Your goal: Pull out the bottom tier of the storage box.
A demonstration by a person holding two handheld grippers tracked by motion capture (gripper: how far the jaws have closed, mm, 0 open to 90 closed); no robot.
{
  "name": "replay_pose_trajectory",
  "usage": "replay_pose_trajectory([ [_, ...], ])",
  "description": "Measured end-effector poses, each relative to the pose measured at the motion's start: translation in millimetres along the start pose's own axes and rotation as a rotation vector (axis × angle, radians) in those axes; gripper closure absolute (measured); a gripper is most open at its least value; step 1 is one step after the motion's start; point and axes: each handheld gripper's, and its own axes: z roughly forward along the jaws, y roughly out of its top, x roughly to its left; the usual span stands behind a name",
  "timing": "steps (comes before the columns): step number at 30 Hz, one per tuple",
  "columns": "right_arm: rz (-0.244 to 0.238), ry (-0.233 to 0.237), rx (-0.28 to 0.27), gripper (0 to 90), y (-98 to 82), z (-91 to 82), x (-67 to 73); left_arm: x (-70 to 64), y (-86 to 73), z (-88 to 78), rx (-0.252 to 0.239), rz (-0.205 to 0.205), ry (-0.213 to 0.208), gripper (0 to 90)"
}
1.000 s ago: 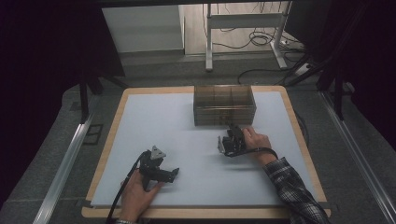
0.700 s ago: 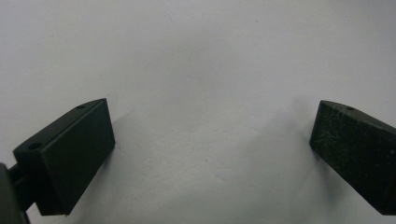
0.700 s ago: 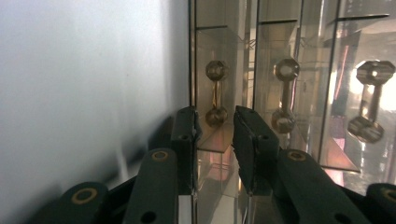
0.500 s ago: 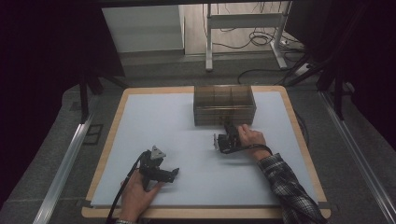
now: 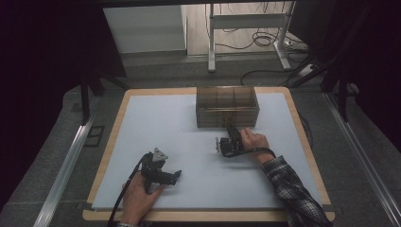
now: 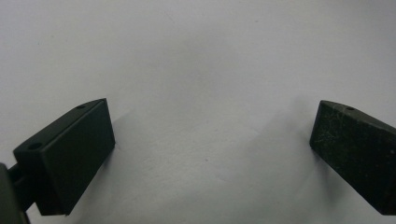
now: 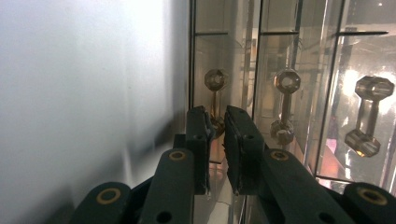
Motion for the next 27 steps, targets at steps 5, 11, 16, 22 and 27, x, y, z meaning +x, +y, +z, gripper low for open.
replay_pose_trajectory([
  [5,0.006,0.014,-0.017,79.5,-1.0,-6.8,0.3,0.0,0.0,0.0,0.0,0.0,0.0,0.0],
  [11,0.02,0.025,-0.036,79.5,-1.8,-15.1,0.9,0.0,0.0,0.0,0.001,0.0,0.0,0.0],
  [16,0.019,0.026,-0.044,79.4,-2.2,-22.3,2.4,0.0,0.0,0.0,0.001,0.0,0.0,0.0],
  [22,0.01,0.034,-0.062,79.2,-2.8,-30.3,5.4,0.0,0.0,0.0,0.0,0.0,0.0,0.0],
  [27,0.003,0.043,-0.06,78.9,-4.6,-34.2,7.0,0.0,0.0,0.0,0.001,0.0,0.0,0.0],
])
